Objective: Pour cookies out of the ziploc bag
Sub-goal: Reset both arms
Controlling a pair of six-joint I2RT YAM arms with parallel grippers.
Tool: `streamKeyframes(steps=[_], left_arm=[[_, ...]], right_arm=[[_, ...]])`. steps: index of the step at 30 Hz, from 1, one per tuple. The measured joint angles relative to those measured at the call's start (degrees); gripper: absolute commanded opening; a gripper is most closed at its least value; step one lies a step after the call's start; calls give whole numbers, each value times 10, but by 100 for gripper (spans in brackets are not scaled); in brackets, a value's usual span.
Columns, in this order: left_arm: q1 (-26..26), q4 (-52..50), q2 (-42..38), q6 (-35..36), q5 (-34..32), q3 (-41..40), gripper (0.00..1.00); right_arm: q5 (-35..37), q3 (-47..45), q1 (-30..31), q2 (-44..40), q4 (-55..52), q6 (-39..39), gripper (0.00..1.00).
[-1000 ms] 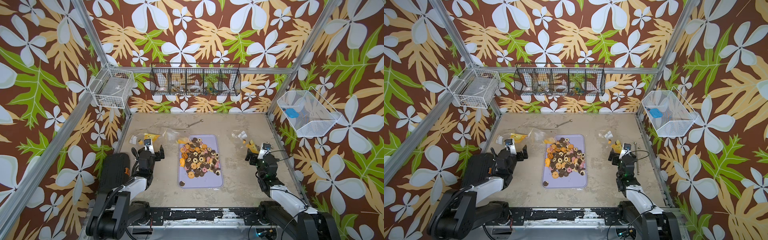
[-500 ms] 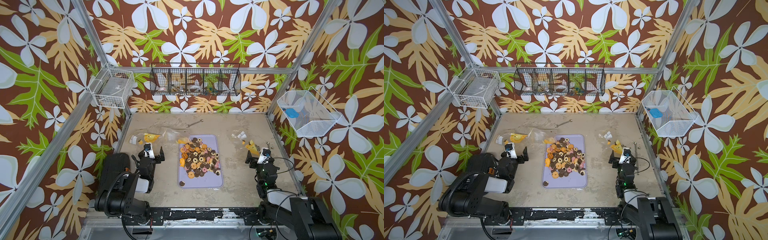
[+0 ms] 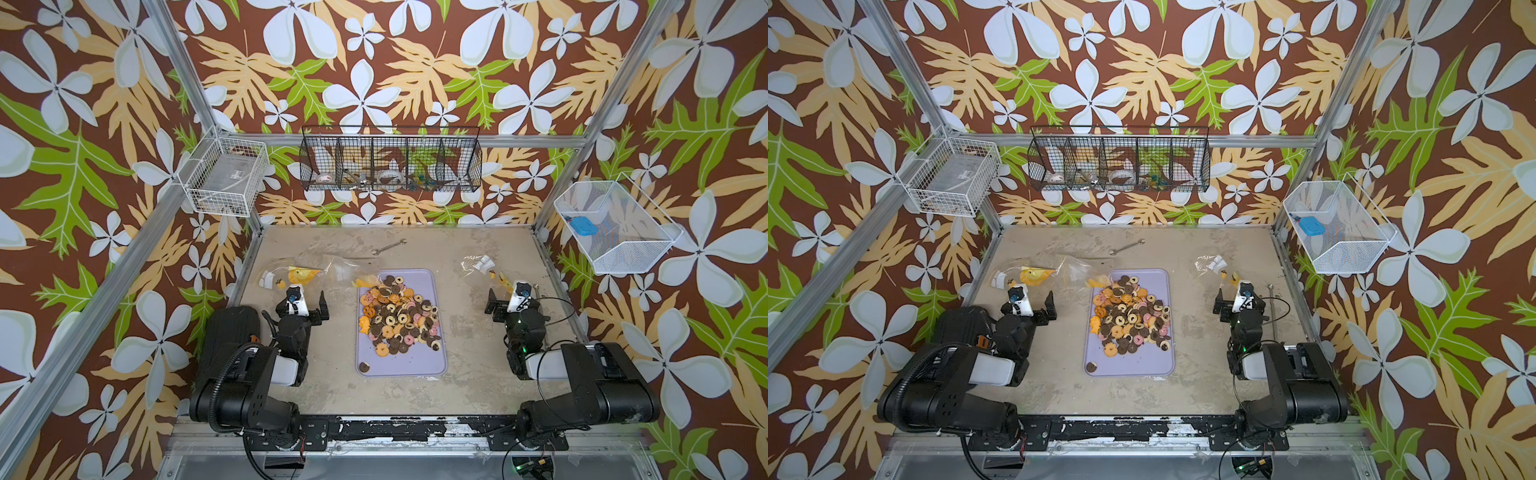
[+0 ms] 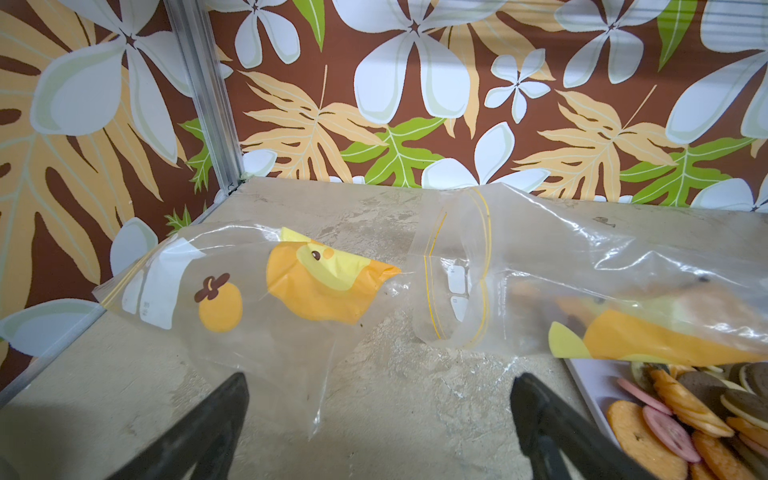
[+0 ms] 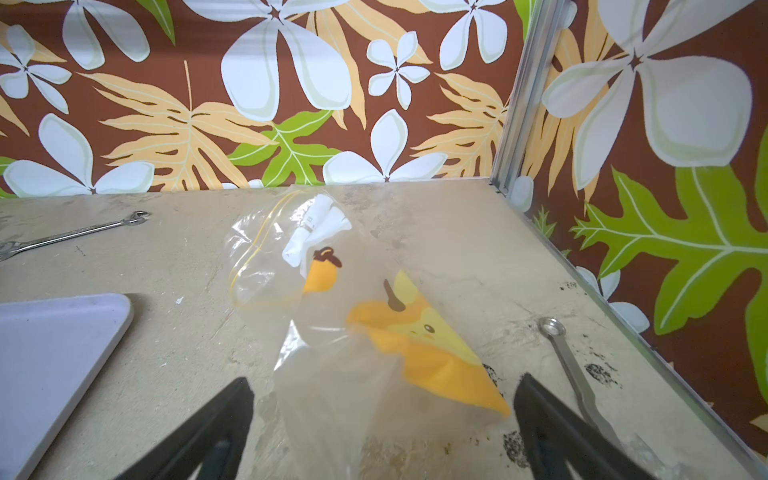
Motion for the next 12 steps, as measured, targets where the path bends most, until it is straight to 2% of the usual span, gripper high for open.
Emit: streamKeyframes(steps=[7,12], left_arm=[[1,-1,3,0,2,5,100],[22,-8,3,-1,26,12,100]], right_arm=[[1,0,3,0,-8,-2,100],[1,0,3,0,-11,-2,100]])
